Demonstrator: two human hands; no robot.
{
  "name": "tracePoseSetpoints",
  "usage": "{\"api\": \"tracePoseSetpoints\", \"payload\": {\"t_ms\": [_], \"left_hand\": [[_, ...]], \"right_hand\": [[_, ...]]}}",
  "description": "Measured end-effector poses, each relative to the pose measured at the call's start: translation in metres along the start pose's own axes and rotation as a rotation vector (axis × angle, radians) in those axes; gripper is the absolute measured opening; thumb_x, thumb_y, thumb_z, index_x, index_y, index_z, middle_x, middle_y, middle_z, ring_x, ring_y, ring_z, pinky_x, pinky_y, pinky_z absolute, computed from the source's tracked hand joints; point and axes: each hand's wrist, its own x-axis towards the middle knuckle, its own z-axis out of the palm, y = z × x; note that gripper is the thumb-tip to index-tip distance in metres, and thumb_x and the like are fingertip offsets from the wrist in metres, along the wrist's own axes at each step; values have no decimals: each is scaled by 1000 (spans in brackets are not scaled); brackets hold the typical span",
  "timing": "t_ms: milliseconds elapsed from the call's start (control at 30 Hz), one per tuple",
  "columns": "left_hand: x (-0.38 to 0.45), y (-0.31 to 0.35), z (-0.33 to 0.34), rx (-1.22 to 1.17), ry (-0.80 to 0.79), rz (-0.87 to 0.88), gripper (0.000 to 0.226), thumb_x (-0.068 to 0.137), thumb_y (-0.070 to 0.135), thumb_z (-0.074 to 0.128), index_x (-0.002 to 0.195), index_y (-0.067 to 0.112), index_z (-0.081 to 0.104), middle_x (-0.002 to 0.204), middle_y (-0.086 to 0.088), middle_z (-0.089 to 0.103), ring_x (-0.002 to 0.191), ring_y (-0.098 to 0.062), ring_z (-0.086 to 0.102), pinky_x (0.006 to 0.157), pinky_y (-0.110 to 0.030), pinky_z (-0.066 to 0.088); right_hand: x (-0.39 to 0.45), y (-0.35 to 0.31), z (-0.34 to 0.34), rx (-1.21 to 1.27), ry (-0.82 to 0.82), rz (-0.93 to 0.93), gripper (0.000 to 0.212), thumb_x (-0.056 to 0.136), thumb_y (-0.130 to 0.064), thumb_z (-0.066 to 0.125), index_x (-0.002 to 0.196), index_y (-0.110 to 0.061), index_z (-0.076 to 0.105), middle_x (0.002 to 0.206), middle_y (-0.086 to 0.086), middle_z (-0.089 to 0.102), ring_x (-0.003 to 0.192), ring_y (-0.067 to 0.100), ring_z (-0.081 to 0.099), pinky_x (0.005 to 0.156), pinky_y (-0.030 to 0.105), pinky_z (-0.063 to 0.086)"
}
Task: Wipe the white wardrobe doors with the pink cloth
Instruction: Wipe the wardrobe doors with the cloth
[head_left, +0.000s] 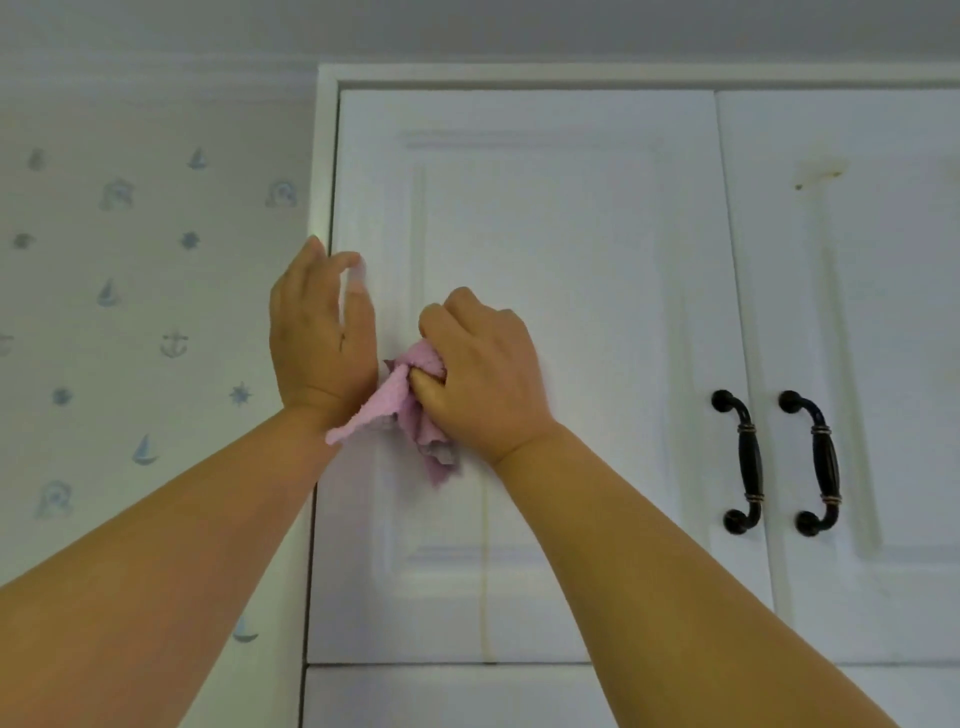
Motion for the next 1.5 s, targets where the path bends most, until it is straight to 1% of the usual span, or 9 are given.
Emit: {"api": "tracePoseSetpoints", "payload": {"t_ms": [200, 300, 367, 433, 833, 967, 1133, 1300, 1500], "left_hand": [[-1, -2, 0, -39, 16, -11, 50, 98, 40, 30, 128, 18, 63, 153, -6, 44, 144, -20, 33, 115, -29, 25], [0, -3, -2, -56, 11, -3, 55, 95, 42, 27, 127, 15, 64, 152, -9, 45, 143, -21, 35, 113, -27, 26], [1, -5, -3, -40, -2, 35, 61, 92, 42, 25, 127, 12, 64, 150, -14, 46, 142, -26, 37, 113, -29, 27], [1, -7, -3, -23, -8, 53, 62, 90, 42, 26, 128, 11, 63, 150, -14, 46, 142, -28, 38, 114, -33, 28], [1, -9, -9, -95, -17, 6, 57, 90, 29, 25, 130, 12, 62, 153, -9, 44, 143, -22, 36, 113, -24, 25], [-6, -2, -19, -104, -84, -48, 54, 93, 28, 31, 140, 17, 54, 162, -8, 27, 150, -22, 21, 123, -36, 16], [-44, -9, -18, 316, -215, 78, 59, 97, 40, 38, 154, 25, 26, 166, -15, -5, 153, -30, -3, 122, -56, -1], [-68, -21, -22, 286, -205, 156, 62, 98, 36, 34, 157, 18, 25, 165, -18, 10, 153, -31, 5, 124, -49, 8], [-66, -30, -22, -162, -57, 43, 57, 100, 39, 38, 149, 11, 43, 158, -9, 34, 147, -20, 30, 121, -28, 21]], "right_hand": [[52, -1, 14, 96, 105, 117, 34, 73, -1, 67, 74, -19, 38, 70, 0, 39, 63, 21, 38, 58, 38, 32], [45, -17, 19, 9, 55, 121, 17, 75, -8, 64, 68, -15, 50, 72, 2, 52, 72, 25, 51, 66, 45, 47], [12, -26, 28, -104, -90, 84, 26, 85, -21, 60, 104, -5, 70, 113, 14, 68, 116, 34, 57, 107, 49, 41], [-16, -31, 25, -230, -256, 68, 59, 93, -34, 46, 144, -4, 51, 152, 15, 46, 146, 32, 34, 125, 45, 13], [44, -44, 38, -268, -294, 330, 67, 99, -28, 39, 160, -16, 16, 169, 1, 7, 155, 16, -4, 124, 39, -11], [-11, -46, 19, -239, -368, 139, 70, 91, -32, 15, 157, -12, 27, 166, 5, 19, 155, 20, 9, 124, 40, -11], [-22, -15, -8, -246, -354, 66, 63, 89, -26, 30, 148, -10, 48, 157, 6, 41, 149, 24, 31, 123, 45, 8], [-15, 24, -32, -363, -89, 391, 69, 84, -21, 23, 147, -6, 47, 157, 15, 39, 148, 33, 30, 124, 49, 11], [10, -53, 30, -292, -247, 297, 71, 88, -33, 33, 154, -9, 35, 162, 8, 30, 153, 23, 16, 125, 46, 4]]}}
